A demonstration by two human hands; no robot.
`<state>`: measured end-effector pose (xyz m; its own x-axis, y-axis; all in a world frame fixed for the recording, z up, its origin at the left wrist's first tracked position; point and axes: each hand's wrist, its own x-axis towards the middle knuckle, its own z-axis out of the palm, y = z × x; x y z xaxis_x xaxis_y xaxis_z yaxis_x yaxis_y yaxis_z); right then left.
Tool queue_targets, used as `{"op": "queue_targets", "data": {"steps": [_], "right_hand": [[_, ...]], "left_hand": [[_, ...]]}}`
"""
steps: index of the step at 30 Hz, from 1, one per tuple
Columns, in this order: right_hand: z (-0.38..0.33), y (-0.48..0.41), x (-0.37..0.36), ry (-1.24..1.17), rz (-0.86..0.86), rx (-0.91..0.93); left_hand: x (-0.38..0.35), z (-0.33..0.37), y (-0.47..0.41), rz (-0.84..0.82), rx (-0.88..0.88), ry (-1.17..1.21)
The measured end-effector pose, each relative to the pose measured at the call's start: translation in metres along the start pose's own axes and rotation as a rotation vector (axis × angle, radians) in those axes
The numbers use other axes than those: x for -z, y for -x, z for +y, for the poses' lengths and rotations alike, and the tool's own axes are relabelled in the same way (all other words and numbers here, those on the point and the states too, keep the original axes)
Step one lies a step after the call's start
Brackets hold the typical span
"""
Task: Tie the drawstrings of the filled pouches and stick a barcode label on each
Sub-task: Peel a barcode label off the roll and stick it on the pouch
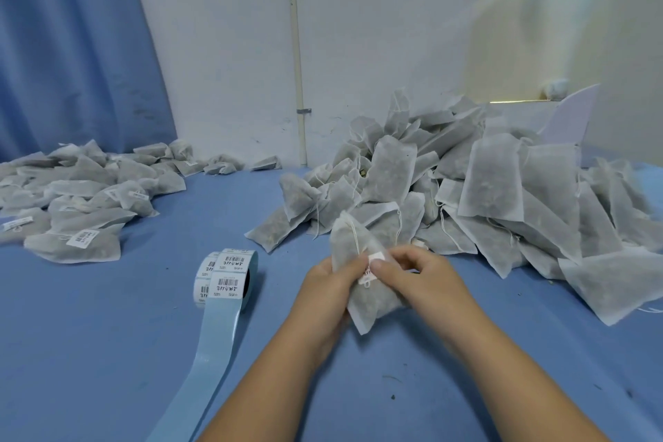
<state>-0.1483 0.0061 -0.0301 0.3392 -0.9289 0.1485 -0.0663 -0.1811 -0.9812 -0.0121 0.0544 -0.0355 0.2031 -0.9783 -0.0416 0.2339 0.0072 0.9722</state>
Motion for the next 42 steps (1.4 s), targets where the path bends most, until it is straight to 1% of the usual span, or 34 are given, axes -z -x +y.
{"op": "queue_targets", "data": {"steps": [2, 5, 8, 10, 12, 14, 16, 21, 23, 26, 28, 32, 34, 37, 42], "right_hand": [[-0.001, 0.003, -0.004, -0.001, -0.083, -0.025], [-0.005, 0.005, -0.01, -0.09, -0.134, -0.037], [-0.013, 0.005, -0.02, -0.275, -0.164, -0.049], [-0.02, 0.002, -0.034, -0.299, -0.158, -0.037], [-0.031, -0.001, -0.056, -0.274, -0.175, -0.01], [-0.044, -0.005, -0.081, -0.211, -0.195, 0.026], [-0.056, -0.012, -0.104, -0.163, -0.176, 0.053], [-0.075, -0.041, -0.154, -0.144, -0.163, 0.041], [-0.077, -0.052, -0.17, -0.145, -0.157, 0.026], [-0.076, -0.066, -0.189, -0.13, -0.158, 0.017], [-0.075, -0.073, -0.199, -0.131, -0.164, 0.025], [-0.073, -0.082, -0.209, -0.095, -0.18, 0.048], [-0.071, -0.084, -0.211, -0.076, -0.18, 0.067], [-0.066, -0.086, -0.21, -0.053, -0.17, 0.092], [-0.058, -0.084, -0.197, -0.044, -0.145, 0.079]], "left_hand": [[0.003, 0.007, 0.002, 0.081, -0.012, -0.05], [0.011, 0.023, 0.009, 0.105, -0.04, -0.14], [0.028, 0.043, 0.021, 0.027, -0.035, -0.195], [0.044, 0.057, 0.031, -0.042, 0.016, -0.231], [0.062, 0.069, 0.04, -0.065, 0.065, -0.239], [0.082, 0.08, 0.046, -0.019, 0.06, -0.219], [0.104, 0.09, 0.05, 0.067, 0.033, -0.181], [0.179, 0.099, 0.048, 0.38, 0.021, 0.003], [0.209, 0.097, 0.044, 0.455, 0.041, 0.065], [0.246, 0.091, 0.033, 0.51, 0.085, 0.116], [0.264, 0.097, 0.021, 0.528, 0.06, 0.159], [0.302, 0.129, -0.01, 0.597, -0.184, 0.311], [0.316, 0.137, -0.02, 0.664, -0.235, 0.355], [0.322, 0.128, -0.03, 0.711, -0.211, 0.401], [0.295, 0.114, -0.029, 0.643, -0.125, 0.293]]}}
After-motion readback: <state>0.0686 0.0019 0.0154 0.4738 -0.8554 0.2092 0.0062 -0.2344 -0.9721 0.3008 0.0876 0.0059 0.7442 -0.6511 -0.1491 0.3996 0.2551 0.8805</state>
